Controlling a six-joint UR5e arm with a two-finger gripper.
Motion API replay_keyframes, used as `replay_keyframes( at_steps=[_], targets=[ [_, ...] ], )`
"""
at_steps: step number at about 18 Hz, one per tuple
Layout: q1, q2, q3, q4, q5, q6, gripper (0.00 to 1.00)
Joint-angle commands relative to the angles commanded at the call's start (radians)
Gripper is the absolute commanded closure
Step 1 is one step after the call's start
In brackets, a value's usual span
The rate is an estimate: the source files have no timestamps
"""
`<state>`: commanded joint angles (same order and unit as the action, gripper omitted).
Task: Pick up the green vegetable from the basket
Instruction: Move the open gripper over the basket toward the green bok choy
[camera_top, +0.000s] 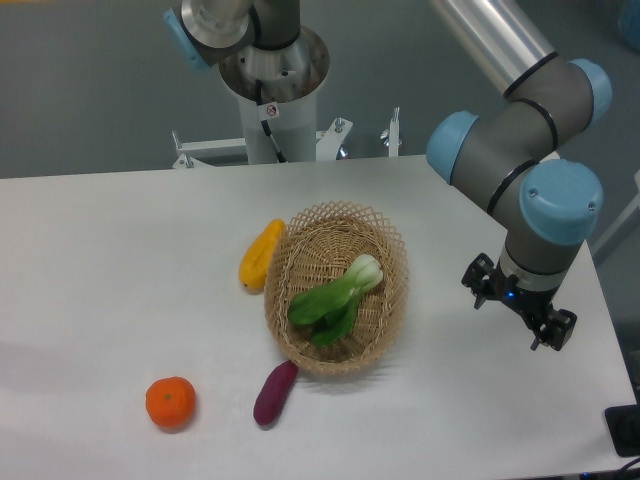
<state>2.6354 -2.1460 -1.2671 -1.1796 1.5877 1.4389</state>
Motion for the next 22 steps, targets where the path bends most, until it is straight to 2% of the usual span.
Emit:
replay_keyframes(
  at_steps=[10,14,18,22],
  targets=[
    [0.002,0.003,-0.011,0.008,-0.011,-0.012,0.0],
    [0.017,0.028,-0.077,0.093,-0.038,-0.049,0.0],
    [0.015,0.058,-0.118,0.097,-0.057,-0.072,0.0],
    [-0.002,0.135,-0.25,0.101,-0.058,-0.084,0.0]
  ],
)
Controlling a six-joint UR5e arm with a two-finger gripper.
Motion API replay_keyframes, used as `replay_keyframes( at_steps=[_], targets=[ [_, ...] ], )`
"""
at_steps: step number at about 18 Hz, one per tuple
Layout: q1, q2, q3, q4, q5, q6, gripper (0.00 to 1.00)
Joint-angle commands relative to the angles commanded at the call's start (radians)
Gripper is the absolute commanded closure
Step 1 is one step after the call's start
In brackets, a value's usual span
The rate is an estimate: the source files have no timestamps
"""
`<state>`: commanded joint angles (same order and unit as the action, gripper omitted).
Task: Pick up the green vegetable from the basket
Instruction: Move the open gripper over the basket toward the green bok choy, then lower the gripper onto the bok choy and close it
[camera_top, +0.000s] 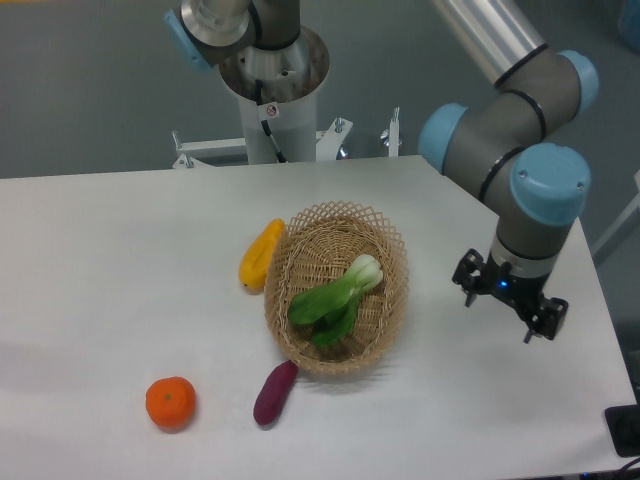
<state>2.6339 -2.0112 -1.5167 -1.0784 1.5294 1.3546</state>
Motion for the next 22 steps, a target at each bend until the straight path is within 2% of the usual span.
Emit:
replay_keyframes(
  at_steps=[3,7,13,22],
  targets=[
    [-0.031,0.038,-0.08,0.009,0.002,0.0,0.0],
    [-0.087,0.043,-0.115,0.028,0.002,-0.024,0.0],
    [-0.132,0.071,-0.215,0.035,0.009,-0.029,0.0],
    [-0.167,0.068,-0.267,0.038,0.015,-0.029,0.0]
  ],
)
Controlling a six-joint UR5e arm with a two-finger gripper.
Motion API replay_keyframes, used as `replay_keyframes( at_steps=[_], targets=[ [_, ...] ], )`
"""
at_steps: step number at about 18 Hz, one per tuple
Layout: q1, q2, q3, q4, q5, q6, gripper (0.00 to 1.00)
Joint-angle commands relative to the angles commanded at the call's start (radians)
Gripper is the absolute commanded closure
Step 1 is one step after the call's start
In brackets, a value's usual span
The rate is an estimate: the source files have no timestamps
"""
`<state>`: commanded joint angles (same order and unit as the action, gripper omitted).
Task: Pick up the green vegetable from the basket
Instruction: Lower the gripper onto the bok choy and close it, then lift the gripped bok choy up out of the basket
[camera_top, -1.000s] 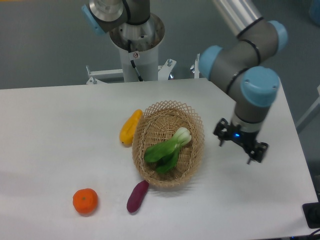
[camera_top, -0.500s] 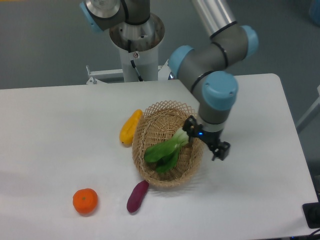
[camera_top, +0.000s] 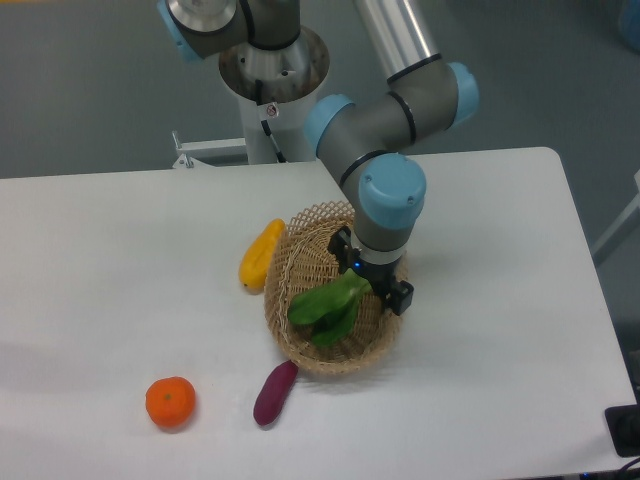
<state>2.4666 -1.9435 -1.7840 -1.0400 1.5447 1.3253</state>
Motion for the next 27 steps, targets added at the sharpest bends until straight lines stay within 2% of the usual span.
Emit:
replay_keyframes(
  at_steps=[11,12,15,20,23,27],
  targets=[
    [-0.012,-0.035,-0.022,0.002,-0.002,-0.005,0.0],
    [-0.014,-0.037,-0.021,0.002,0.0,-0.005,0.08],
    [-0.014,-0.038,-0.028,0.002,0.0,-0.038,0.43],
    [-0.02,-0.035,-0.028,0.0,-0.002,-0.06,0.83],
    [-0.02,-0.029,-0.025,-0.005,-0.002,-0.08,0.96],
    [-0.02,-0.025,-0.011,-0.012,0.0,-0.078,0.97]
  ],
)
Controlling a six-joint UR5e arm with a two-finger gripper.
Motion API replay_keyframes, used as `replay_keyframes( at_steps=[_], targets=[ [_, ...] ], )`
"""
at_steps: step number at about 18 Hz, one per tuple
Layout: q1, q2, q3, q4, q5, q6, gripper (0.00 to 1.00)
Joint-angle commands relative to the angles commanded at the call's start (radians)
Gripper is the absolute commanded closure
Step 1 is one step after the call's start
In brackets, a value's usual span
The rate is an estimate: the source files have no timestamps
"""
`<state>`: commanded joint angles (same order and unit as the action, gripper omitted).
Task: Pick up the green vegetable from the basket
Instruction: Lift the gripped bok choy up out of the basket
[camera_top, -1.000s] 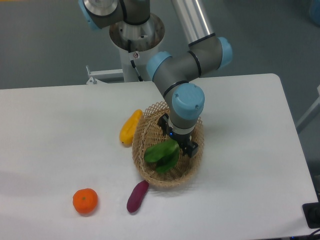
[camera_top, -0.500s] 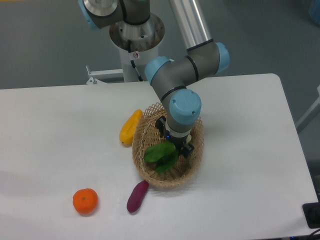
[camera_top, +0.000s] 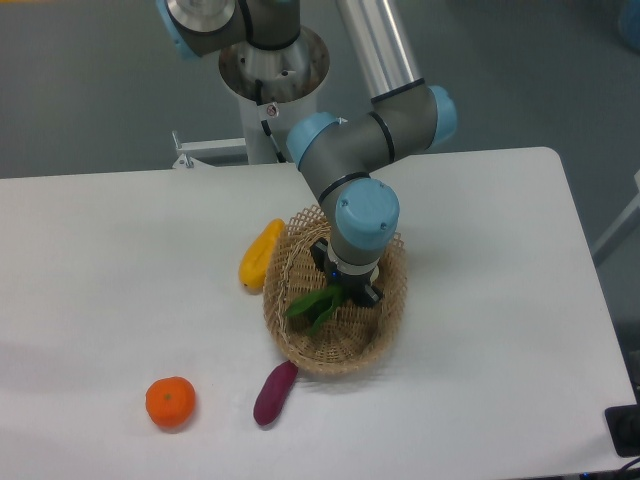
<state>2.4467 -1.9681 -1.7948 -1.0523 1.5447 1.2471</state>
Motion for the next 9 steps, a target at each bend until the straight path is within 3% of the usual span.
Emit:
replay_keyframes(
  at_steps=[6,9],
  targets=[
    [0.006,0.017,0.052,-0.032,0.0,0.008,0.96],
    [0.012,0.015,0.133,-0.116,-0.002,0.008,0.96]
  ],
)
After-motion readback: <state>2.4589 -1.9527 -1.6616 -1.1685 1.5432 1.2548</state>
